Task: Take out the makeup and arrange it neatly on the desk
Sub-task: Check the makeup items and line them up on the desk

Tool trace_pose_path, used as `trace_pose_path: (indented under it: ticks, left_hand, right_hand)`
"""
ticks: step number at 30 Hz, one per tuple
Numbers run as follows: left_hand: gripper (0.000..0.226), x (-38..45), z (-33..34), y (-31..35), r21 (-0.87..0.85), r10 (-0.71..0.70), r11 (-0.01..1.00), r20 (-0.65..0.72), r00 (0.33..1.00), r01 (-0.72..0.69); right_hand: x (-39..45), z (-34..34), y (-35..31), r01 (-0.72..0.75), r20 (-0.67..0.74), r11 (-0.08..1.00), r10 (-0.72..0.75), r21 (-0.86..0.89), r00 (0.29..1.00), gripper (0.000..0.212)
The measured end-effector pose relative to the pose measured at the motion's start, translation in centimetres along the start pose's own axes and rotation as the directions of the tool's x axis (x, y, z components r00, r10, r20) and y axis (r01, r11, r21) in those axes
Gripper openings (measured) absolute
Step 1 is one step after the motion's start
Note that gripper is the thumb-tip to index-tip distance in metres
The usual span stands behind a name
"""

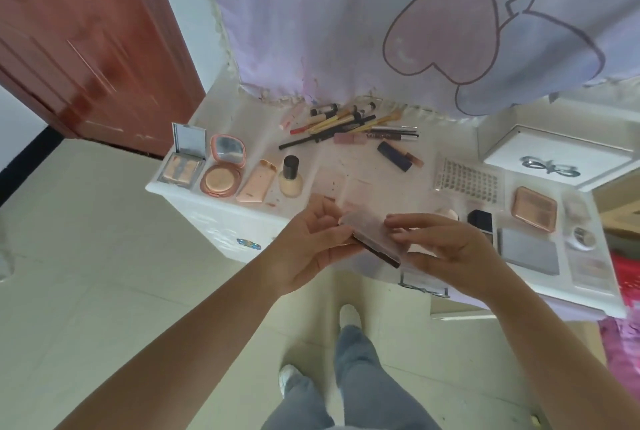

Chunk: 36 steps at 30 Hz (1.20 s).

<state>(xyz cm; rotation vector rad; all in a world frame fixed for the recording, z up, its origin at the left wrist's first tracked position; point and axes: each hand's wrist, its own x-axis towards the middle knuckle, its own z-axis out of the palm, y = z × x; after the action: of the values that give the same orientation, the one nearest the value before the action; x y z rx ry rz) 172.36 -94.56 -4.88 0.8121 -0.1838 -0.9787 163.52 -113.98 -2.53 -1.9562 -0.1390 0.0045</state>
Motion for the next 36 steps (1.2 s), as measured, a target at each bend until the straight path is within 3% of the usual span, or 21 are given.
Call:
trace_pose_path:
  ticks: [2, 5, 10, 15, 19, 25, 32, 36]
  left_hand:
    - [0.036, 0.1, 0.4, -0.6, -0.017, -0.01, 1.0, 0.046, 0.999, 0.011]
    - [0.047, 0.9, 1.2, -1.1, 0.014, 0.011, 1.0, -0.006, 1.0, -0.01]
    - [0.044, 3.0, 3.7, -2.4, 0.094, 0.003, 0.996, -0.023, 1.0, -0.001]
    - [0.059, 6.1, 6.5, -5.1, 0.209, -0.081, 0.974, -0.025, 0.996, 0.084]
    - [0.043, 8.6, 8.7, -6.7, 0.38, -0.054, 0.92, -0.134, 0.99, 0.101]
    - [0.036, 10.2, 9.5, -7.5, 0.449, 0.047, 0.892, -0.198, 0.979, 0.048]
    - [0.041, 10.0, 9.3, -8.7, 0.363, 0.117, 0.931, -0.358, 0.926, 0.023]
    - [0.042, 9.7, 8.7, -9.4, 0.386, 0.071, 0.919, -0.364, 0.929, 0.081]
  right_hand:
    - [-0.3, -0.6, 0.0, 0.004, 0.021, 1.0, -0.004, 0.029, 1.0, 0.025]
    - [-0.2, -1.7, 0.2, 0.01, 0.036, 1.0, -0.011, 0.002, 0.999, 0.024]
    - [-1.2, -4.9, 1.6, -0.085, 0.162, 0.99, 0.067, 0.112, 0.985, 0.04]
    - [-2.3, -9.6, 3.5, -0.114, 0.245, 0.986, 0.141, -0.121, 0.959, 0.065]
    - [-2.5, -12.6, 5.2, -0.111, 0.232, 0.979, 0.15, -0.171, 0.961, 0.046]
    - [-0.7, -15.4, 7.2, 0.002, 0.31, 0.973, 0.072, -0.232, 0.948, 0.046]
    - [1.9, -14.8, 8.7, -0.031, 0.425, 0.994, 0.073, -0.104, 0.902, 0.052]
    - [2.3, -14.1, 9.8, -0.217, 0.397, 0.973, 0.172, 0.073, 0.902, 0.043]
